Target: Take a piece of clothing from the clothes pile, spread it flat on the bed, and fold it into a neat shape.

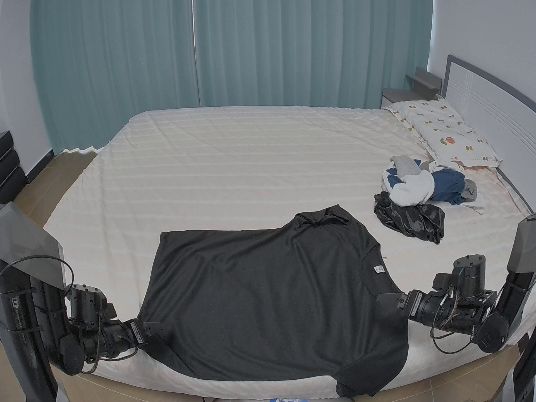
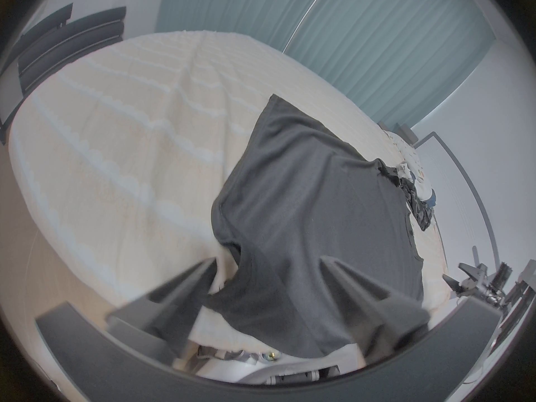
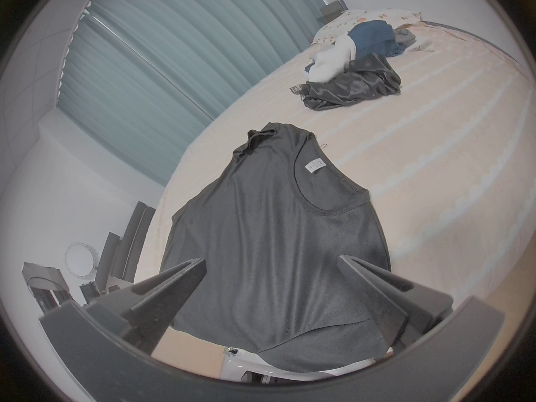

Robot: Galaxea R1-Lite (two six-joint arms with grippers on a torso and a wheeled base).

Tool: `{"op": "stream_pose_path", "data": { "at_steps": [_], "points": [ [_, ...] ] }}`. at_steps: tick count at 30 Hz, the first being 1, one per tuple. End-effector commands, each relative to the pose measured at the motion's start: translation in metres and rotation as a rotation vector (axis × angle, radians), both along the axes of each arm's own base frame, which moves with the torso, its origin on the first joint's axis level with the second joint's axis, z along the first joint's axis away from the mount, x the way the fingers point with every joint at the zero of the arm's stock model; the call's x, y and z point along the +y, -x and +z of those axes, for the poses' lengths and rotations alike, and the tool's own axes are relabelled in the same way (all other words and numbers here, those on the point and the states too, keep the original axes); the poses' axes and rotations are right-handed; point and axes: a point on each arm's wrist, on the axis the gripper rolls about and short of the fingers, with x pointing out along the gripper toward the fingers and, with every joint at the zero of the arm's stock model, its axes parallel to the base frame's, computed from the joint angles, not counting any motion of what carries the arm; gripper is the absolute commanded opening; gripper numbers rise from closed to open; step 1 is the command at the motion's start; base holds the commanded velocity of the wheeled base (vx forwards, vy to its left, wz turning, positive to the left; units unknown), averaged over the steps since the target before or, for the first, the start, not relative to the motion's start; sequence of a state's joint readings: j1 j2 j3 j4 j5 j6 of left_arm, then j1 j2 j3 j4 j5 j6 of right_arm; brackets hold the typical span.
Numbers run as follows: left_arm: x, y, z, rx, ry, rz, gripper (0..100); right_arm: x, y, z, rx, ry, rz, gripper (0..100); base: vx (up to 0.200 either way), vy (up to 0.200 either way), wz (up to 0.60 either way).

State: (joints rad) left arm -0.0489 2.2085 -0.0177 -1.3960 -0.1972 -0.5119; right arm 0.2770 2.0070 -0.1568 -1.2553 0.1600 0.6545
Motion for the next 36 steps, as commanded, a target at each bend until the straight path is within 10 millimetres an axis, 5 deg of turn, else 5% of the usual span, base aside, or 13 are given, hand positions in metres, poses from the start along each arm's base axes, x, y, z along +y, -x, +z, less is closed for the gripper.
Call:
{"op": "stream_pose_path", "data": {
  "at_steps": [1, 8, 21, 22, 36],
  "points": [
    [-0.003, 0.001, -0.016, 0.034, -0.043, 0.007, 0, 0.0, 0.011, 0.004, -0.021, -0.008, 0.015, 100, 0.0, 0.0, 0.0],
    [0.002, 0.01, -0.018, 0.123, -0.213, 0.064, 0, -0.001, 0.014, 0.001, -0.018, -0.007, 0.015, 100, 0.0, 0.0, 0.0],
    [0.006, 0.023, -0.005, 0.191, -0.246, 0.037, 0, -0.003, 0.022, -0.003, 0.018, 0.005, 0.016, 100, 0.0, 0.0, 0.0],
    [0.006, 0.023, -0.006, 0.195, -0.247, 0.035, 100, -0.004, 0.023, -0.004, 0.025, 0.007, 0.014, 100, 0.0, 0.0, 0.0],
    [0.017, 0.022, 0.001, 0.156, -0.097, 0.012, 100, -0.007, 0.035, -0.008, 0.087, 0.019, -0.001, 100, -0.014, 0.0, 0.0]
  ]
}}
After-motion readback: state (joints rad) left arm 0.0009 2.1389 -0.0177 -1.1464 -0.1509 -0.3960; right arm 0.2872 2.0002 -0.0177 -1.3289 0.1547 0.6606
